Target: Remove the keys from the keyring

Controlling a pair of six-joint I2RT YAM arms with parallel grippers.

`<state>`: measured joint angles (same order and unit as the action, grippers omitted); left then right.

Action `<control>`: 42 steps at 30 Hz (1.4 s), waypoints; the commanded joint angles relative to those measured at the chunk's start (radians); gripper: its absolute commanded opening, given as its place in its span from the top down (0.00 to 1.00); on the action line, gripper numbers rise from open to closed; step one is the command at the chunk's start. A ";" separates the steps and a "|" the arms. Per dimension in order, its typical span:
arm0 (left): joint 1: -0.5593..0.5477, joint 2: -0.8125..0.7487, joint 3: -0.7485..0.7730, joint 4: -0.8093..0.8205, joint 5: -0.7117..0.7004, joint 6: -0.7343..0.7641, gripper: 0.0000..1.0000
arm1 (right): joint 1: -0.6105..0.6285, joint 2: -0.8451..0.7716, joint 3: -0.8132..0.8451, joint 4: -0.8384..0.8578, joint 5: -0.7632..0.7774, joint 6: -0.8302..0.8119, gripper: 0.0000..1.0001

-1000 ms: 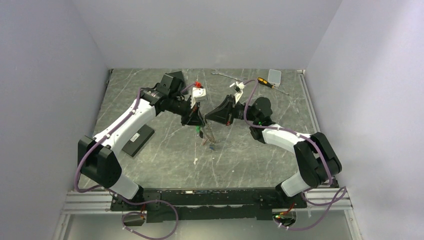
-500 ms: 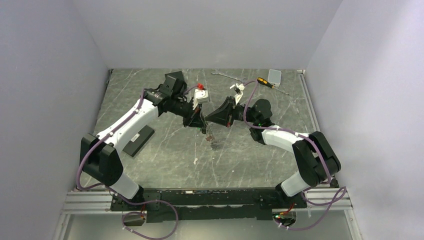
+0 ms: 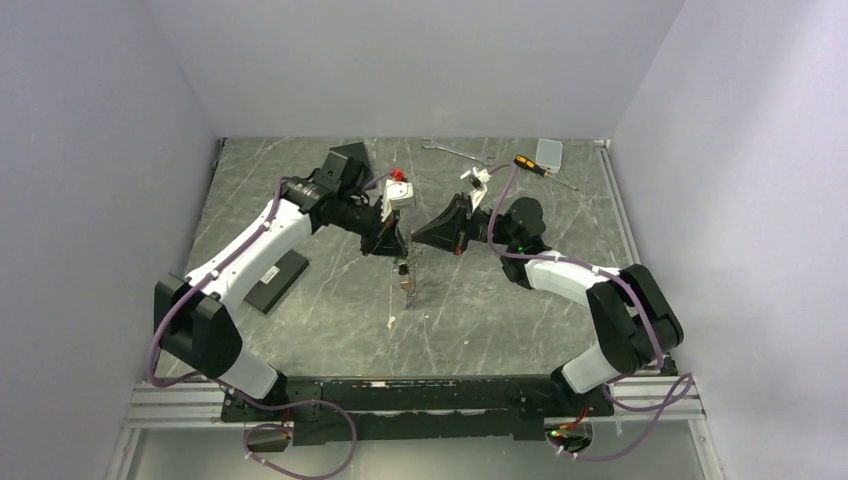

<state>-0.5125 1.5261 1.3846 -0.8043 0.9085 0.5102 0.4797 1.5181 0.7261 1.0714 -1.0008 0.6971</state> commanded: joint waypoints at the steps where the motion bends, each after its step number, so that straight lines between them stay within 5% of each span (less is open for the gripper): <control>1: 0.019 -0.048 0.058 -0.051 -0.012 0.012 1.00 | -0.006 -0.076 0.028 -0.032 -0.033 -0.124 1.00; 11: 0.022 -0.026 0.123 -0.046 -0.007 -0.011 1.00 | -0.004 -0.096 0.049 -0.175 -0.079 -0.259 1.00; 30: 0.032 -0.045 0.093 -0.070 -0.013 0.026 1.00 | -0.014 -0.101 0.050 -0.204 -0.084 -0.270 1.00; 42: 0.187 -0.041 -0.007 -0.076 -0.040 0.082 1.00 | -0.088 -0.153 0.051 -0.338 -0.089 -0.327 1.00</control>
<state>-0.3801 1.5021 1.4197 -0.8650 0.8883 0.5453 0.4160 1.4204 0.7322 0.7475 -1.0763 0.4149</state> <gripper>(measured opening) 0.033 0.014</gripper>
